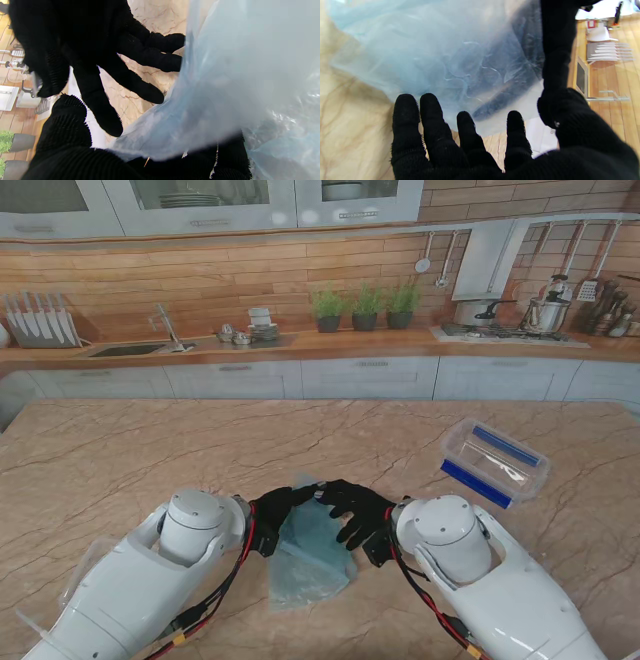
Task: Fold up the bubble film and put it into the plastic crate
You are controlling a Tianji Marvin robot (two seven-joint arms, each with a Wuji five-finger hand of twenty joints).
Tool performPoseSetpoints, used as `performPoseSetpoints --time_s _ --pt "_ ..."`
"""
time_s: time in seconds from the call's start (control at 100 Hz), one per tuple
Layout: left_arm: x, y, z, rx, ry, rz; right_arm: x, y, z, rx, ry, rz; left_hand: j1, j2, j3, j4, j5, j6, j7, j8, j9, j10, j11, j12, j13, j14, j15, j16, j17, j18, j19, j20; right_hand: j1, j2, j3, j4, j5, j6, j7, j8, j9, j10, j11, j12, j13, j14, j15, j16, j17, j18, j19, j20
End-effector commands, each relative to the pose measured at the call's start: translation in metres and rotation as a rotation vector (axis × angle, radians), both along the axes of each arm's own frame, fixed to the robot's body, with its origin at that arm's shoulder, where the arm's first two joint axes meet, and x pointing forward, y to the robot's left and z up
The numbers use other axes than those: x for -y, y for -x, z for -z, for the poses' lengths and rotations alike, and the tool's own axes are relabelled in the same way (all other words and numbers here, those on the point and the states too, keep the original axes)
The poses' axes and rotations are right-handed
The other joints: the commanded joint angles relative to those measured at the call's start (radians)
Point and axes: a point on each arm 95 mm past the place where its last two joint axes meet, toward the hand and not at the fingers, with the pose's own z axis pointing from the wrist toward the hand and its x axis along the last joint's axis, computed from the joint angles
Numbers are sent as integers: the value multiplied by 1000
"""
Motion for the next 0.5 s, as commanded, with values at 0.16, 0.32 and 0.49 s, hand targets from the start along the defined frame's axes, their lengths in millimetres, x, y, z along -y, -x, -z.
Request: performPoseSetpoints --time_s 0.16,0.32,0.49 --pt "0 9 14 -19 -36 36 -10 6 -2 -12 -86 41 63 -132 13 -9 21 11 -40 -9 12 -1 -3 -3 -12 34 -78 -29 -26 84 -175 -11 -43 51 -38 -24 -19 -46 23 -15 -19 6 0 -12 -8 19 30 -13 9 24 49 -23" --pt "-1 7 14 7 -80 92 -9 6 -4 6 -104 70 167 -215 213 -11 23 2 3 18 29 -31 30 8 31 4 -69 -26 11 76 -187 -12 -37 50 -44 -23 -20 -48 33 -17 -15 8 4 -10 -2 19 36 -12 15 16 54 -26" --pt "3 8 14 20 -146 66 -2 6 -8 43 -98 94 169 -274 539 -24 71 10 183 91 137 -42 133 55 128 0 27 2 81 76 -85 46 -29 43 -44 -20 -15 -42 40 -20 -10 9 9 -8 5 19 43 -10 20 12 68 -25"
